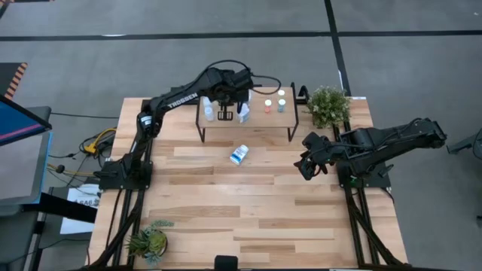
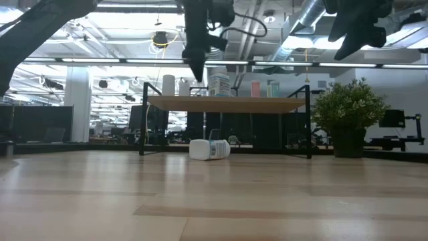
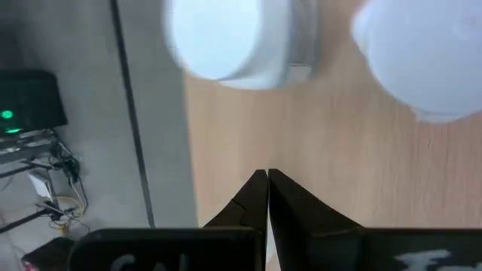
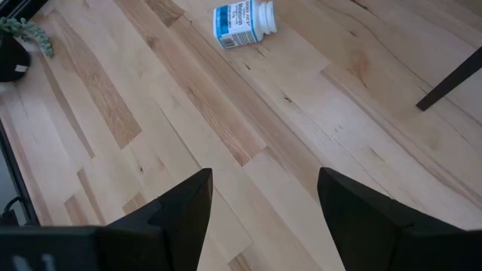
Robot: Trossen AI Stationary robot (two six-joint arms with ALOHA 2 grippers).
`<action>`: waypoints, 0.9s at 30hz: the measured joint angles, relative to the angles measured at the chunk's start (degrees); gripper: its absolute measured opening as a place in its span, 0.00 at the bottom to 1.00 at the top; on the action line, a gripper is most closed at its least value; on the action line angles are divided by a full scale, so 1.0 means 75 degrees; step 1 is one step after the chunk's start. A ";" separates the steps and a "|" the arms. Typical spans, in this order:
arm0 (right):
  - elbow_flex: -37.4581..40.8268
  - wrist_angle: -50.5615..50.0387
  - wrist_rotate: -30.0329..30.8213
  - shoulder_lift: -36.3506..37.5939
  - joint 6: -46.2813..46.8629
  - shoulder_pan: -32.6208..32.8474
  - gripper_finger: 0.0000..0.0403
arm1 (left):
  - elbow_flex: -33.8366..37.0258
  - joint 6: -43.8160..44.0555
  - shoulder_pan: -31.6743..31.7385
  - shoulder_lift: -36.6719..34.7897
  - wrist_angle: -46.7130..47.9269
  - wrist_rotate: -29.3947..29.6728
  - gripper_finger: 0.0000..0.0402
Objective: Pick and place medicine bottles onto shelf by color
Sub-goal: Adjust the white medicine bottle on the shelf
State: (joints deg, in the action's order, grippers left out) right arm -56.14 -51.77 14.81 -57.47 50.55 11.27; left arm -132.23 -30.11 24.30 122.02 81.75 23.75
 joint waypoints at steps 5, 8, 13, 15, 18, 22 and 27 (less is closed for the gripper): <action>0.0000 -0.0002 0.0000 0.0000 0.0002 0.0000 0.66 | -0.0232 0.0418 -0.0187 -0.0243 0.0142 -0.0265 0.00; 0.0000 0.0004 0.0000 0.0000 0.0002 -0.0003 0.66 | -0.0209 0.0714 -0.0431 -0.0473 0.0378 -0.0857 0.00; 0.0000 -0.0004 0.0000 0.0000 0.0002 -0.0003 0.66 | -0.0206 0.1029 -0.0923 -0.0778 0.0500 -0.1098 0.00; 0.0000 -0.0014 0.0000 0.0000 0.0003 -0.0003 0.66 | -0.0213 0.1215 -0.1105 -0.0866 0.0545 -0.1616 0.00; 0.0000 -0.0014 0.0000 0.0000 0.0005 0.0000 0.66 | -0.0203 0.1324 -0.1294 -0.0803 0.0652 -0.2408 0.00; 0.0000 -0.0037 0.0000 0.0000 0.0002 -0.0003 0.66 | -0.0201 0.1370 -0.1366 -0.0616 0.0496 -0.3195 0.00; 0.0000 -0.0115 0.0000 0.0000 -0.0004 -0.0003 0.66 | 0.0301 0.1335 -0.1277 -0.0614 0.0101 -0.3274 0.00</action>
State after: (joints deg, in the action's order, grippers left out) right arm -56.14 -52.64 14.81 -57.47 50.52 11.25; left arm -129.97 -20.10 14.72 117.41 82.51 -0.81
